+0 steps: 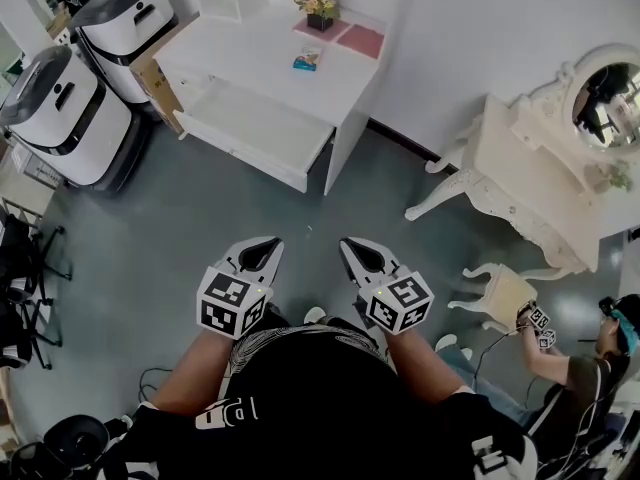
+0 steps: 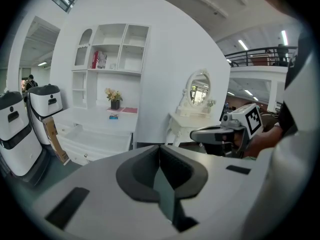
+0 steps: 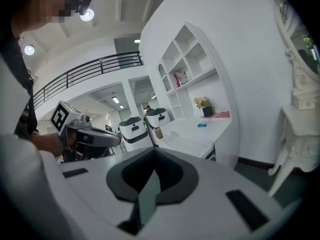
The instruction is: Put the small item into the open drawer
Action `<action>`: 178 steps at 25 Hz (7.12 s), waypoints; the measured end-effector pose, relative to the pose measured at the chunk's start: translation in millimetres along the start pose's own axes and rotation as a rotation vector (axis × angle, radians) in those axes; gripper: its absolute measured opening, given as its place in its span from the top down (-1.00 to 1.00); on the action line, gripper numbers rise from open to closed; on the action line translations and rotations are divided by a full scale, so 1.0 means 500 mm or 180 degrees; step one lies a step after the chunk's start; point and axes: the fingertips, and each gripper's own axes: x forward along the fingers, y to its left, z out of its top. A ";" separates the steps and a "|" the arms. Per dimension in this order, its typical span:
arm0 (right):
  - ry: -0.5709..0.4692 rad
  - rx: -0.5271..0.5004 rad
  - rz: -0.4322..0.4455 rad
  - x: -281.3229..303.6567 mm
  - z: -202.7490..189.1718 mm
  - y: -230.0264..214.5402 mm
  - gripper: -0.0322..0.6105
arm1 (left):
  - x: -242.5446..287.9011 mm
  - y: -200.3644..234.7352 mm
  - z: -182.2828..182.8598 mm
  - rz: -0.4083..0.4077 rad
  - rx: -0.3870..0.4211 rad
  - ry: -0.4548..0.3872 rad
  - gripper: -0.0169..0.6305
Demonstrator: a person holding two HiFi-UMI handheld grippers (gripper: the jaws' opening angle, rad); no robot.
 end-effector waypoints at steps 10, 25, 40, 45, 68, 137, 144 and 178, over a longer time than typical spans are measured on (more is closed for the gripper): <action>0.0047 0.0050 0.0013 0.050 0.005 -0.034 0.87 | 0.040 0.050 -0.006 0.0029 -0.0133 0.0085 0.90; 0.0171 -0.0011 -0.0168 0.222 0.075 -0.142 0.87 | 0.183 0.227 0.104 -0.0101 -0.0042 0.0020 0.90; 0.0426 -0.0022 -0.0507 0.438 0.167 -0.255 0.87 | 0.290 0.477 0.237 -0.0285 0.0042 -0.0056 0.90; 0.0401 -0.0028 -0.0603 0.493 0.194 -0.279 0.87 | 0.321 0.545 0.260 -0.0316 0.0066 -0.0054 0.90; 0.0257 -0.0076 -0.0515 0.591 0.277 -0.387 0.87 | 0.464 0.617 0.321 -0.0211 0.0140 0.0064 0.90; 0.0620 0.0599 -0.0058 0.664 0.236 -0.790 0.87 | 1.359 0.956 0.329 0.0793 -0.0319 0.1830 -0.37; 0.0636 0.0564 -0.0109 0.653 0.239 -0.785 0.87 | 1.344 0.959 0.330 0.0791 -0.0340 0.1817 -0.37; 0.0308 0.0446 -0.0334 0.652 0.292 -0.593 0.87 | 0.931 0.881 0.409 0.0336 -0.0427 0.0892 -0.37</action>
